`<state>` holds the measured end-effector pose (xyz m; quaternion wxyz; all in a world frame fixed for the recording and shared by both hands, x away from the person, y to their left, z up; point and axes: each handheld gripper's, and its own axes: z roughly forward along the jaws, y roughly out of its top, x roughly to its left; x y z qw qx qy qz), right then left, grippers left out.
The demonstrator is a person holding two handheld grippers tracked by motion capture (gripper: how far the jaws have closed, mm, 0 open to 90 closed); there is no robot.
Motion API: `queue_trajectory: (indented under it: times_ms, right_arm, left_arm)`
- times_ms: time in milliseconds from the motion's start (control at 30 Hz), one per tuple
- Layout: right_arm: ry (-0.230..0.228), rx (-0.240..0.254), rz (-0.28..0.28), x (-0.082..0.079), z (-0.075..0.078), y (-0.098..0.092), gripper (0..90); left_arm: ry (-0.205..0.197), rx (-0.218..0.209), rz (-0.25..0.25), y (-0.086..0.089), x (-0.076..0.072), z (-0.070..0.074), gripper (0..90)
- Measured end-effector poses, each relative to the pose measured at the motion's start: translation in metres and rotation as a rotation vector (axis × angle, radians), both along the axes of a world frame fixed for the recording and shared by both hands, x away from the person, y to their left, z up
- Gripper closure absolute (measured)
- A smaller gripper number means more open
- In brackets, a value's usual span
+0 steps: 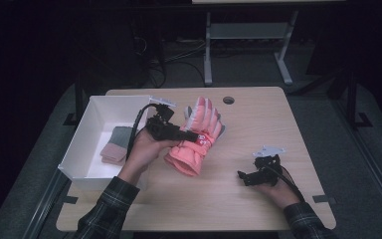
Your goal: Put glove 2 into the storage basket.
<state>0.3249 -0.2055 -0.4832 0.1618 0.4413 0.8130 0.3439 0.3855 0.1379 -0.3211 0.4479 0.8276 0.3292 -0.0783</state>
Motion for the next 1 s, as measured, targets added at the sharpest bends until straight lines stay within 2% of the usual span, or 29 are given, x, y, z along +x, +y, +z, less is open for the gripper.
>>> queue_trajectory:
  times_ms: [333, 600, 767, 1000]
  right_arm:
    - [0.000, -0.002, -0.001, 0.000, 0.000, 0.000, 0.0]
    - [-0.003, -0.003, 0.001, 0.000, 0.000, 0.000, 0.0]
    - [-0.002, -0.002, 0.000, 0.000, 0.000, 0.000, 0.0]
    - [0.000, -0.002, -0.003, 0.000, 0.000, 0.000, 0.0]
  left_arm:
    - [-0.041, 0.004, 0.068, 0.039, 0.003, 0.039, 62.8]
    - [-0.071, 0.001, 0.119, 0.069, 0.006, 0.065, 62.7]
    - [-0.081, 0.004, 0.163, 0.093, 0.007, 0.073, 62.6]
    - [-0.080, -0.007, 0.230, 0.130, 0.009, 0.074, 62.4]
